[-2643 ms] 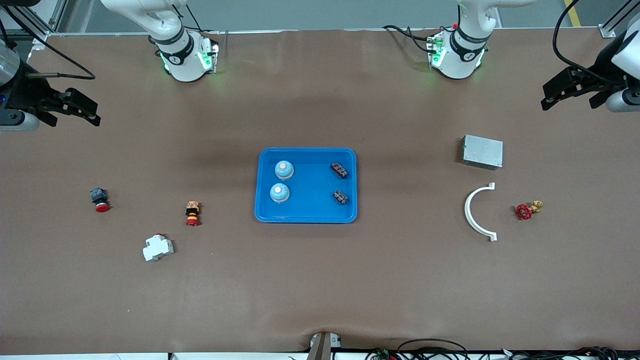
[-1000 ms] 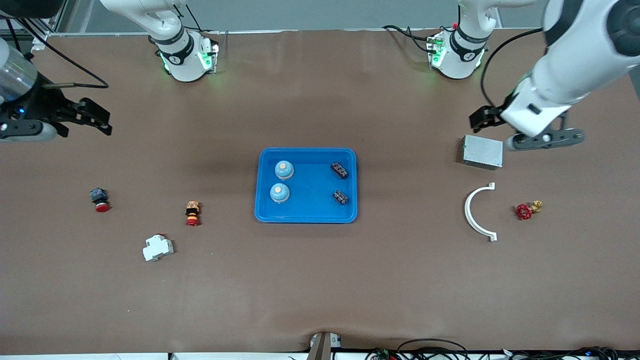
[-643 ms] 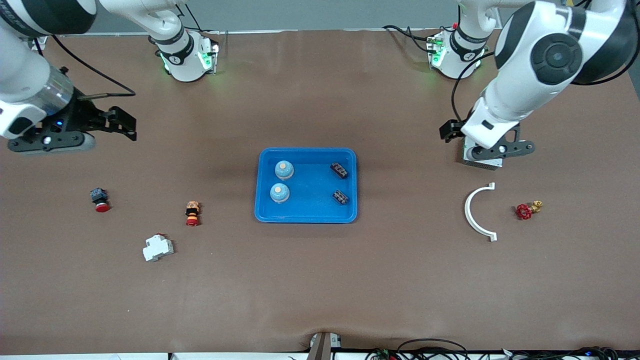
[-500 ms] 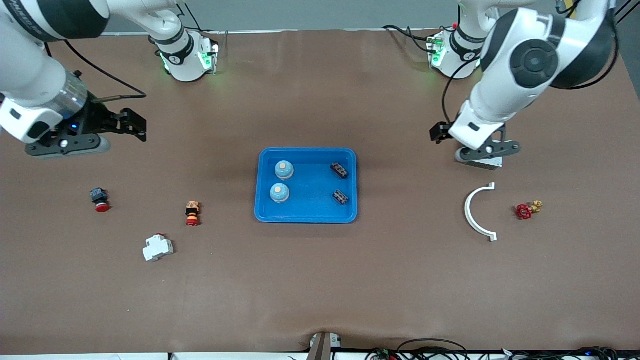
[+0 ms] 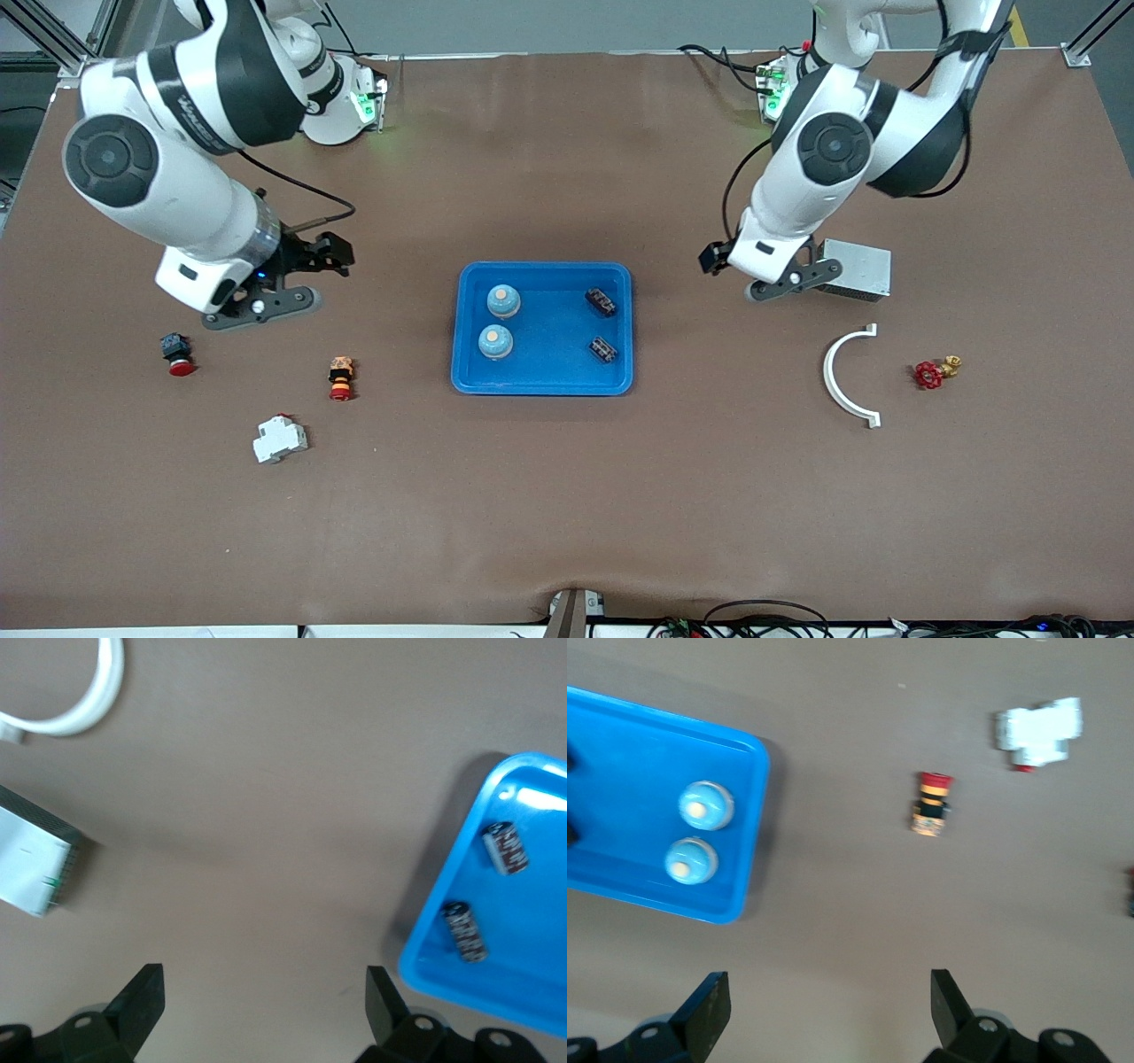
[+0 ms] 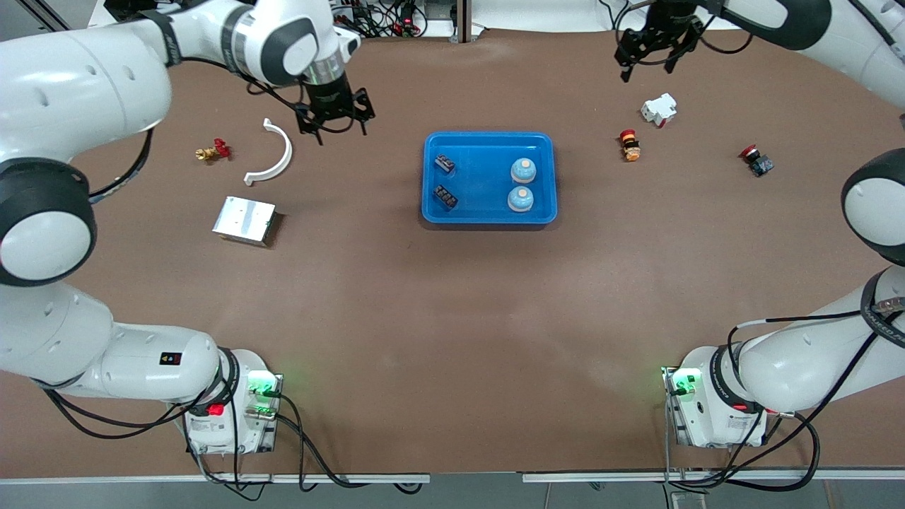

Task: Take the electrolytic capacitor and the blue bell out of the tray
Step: 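Move the right gripper to a bell while the left gripper reaches a capacitor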

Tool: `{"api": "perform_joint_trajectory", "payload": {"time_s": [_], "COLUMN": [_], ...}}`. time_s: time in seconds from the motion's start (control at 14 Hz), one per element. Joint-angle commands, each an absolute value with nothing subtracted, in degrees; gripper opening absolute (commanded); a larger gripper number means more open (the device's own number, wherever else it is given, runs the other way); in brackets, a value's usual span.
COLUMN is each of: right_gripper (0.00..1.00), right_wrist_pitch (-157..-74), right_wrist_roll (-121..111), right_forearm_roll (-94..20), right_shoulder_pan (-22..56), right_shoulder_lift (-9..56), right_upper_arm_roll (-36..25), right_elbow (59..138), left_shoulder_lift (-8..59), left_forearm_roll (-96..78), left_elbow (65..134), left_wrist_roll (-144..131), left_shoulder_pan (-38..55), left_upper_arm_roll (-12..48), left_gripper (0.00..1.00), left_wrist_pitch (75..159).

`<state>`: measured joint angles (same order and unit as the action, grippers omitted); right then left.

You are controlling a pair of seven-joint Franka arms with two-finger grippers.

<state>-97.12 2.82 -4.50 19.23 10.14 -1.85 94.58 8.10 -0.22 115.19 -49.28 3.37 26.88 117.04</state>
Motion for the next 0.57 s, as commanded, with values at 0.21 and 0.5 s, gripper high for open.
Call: {"api": "perform_joint_trajectory", "payload": {"time_s": [0.21, 0.5], "right_gripper": [1.0, 1.0], "right_wrist_pitch": [-105.46, -105.12], "right_wrist_roll": [2.81, 7.26], "right_forearm_roll": [-8.09, -5.63], "right_shoulder_pan": [19.25, 21.35], "right_shoulder_lift": [13.44, 17.05], "right_upper_arm_roll": [-2.37, -2.46], "right_elbow": [92.29, 90.18], "left_shoulder_lift": [17.74, 23.62], "left_forearm_roll": [0.53, 0.96], "left_elbow": [113.99, 111.63], "left_wrist_roll": [-68.17, -76.79], "left_shoulder_pan": [8.17, 11.86], "left_upper_arm_roll": [27.68, 27.42], "left_gripper": [0.91, 0.82], "left_wrist_pitch": [127.68, 135.34]}}
